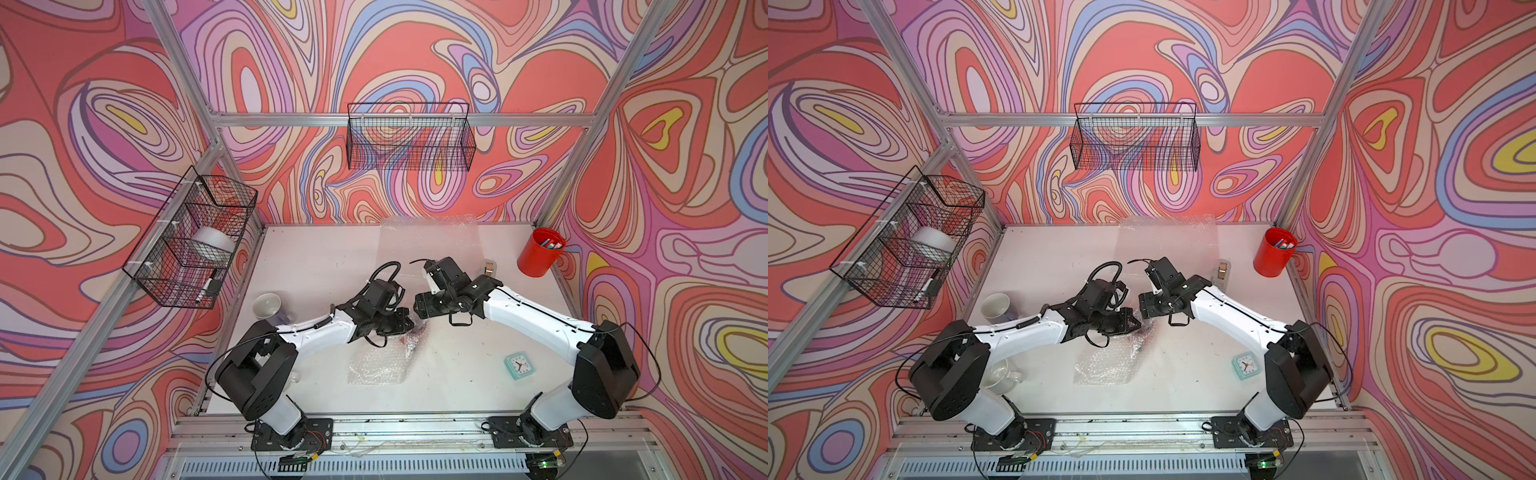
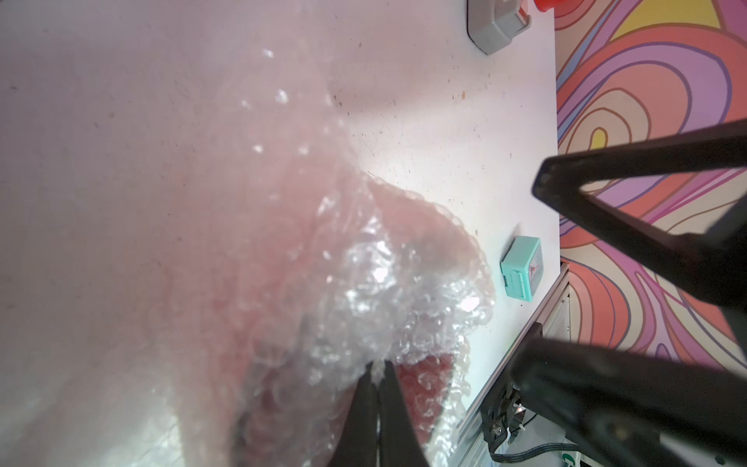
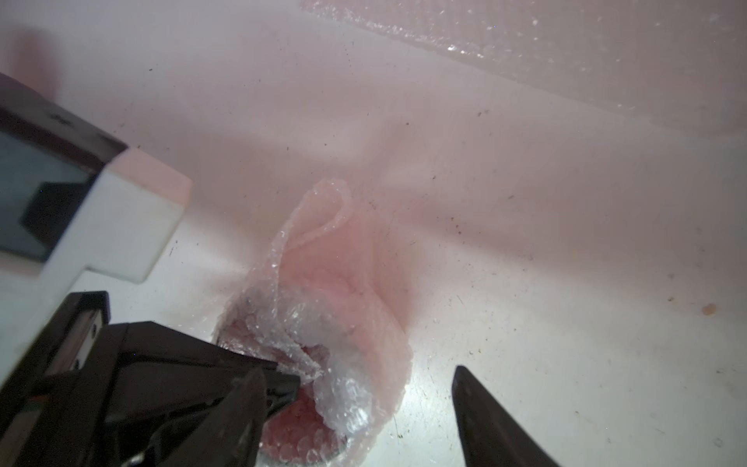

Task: Wrap mugs in bubble wrap
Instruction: Wrap the mug in bubble wrap.

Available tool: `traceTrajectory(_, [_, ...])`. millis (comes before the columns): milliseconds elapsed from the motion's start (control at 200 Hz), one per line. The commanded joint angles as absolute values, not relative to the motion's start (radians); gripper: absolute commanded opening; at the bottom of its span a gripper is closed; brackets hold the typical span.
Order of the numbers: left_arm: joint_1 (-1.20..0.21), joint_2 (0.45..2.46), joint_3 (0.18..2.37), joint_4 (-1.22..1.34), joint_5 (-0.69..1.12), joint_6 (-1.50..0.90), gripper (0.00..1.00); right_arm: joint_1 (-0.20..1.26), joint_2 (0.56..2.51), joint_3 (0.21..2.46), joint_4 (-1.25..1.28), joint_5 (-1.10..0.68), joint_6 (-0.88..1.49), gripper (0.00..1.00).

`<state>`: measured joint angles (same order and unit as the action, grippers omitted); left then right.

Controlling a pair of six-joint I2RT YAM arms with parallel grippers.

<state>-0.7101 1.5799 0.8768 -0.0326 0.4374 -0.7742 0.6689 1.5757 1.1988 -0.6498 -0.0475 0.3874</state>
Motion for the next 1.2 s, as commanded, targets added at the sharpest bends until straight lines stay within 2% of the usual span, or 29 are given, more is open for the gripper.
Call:
traceTrajectory(0, [-0.723,1.601,0.894,-0.083,0.435,-0.759,0.0,0.669,1.612,1.228,-0.618,-0.093,0.399,0.76])
traceTrajectory(310, [-0.725,1.599,0.893,-0.084,0.444,-0.745,0.0,0.667,1.67,1.217,-0.581,-0.127,0.408,0.77])
traceTrajectory(496, [-0.726,1.582,0.886,-0.067,0.46,-0.738,0.0,0.667,1.71,1.185,-0.599,-0.09,0.408,0.75])
traceTrajectory(761, [-0.729,1.523,0.862,-0.031,0.495,-0.748,0.12,0.664,1.739,1.152,-0.598,-0.041,0.424,0.7])
traceTrajectory(1192, [-0.8,1.413,0.775,-0.025,0.457,-0.824,0.18,0.662,1.748,1.144,-0.582,-0.034,0.434,0.67])
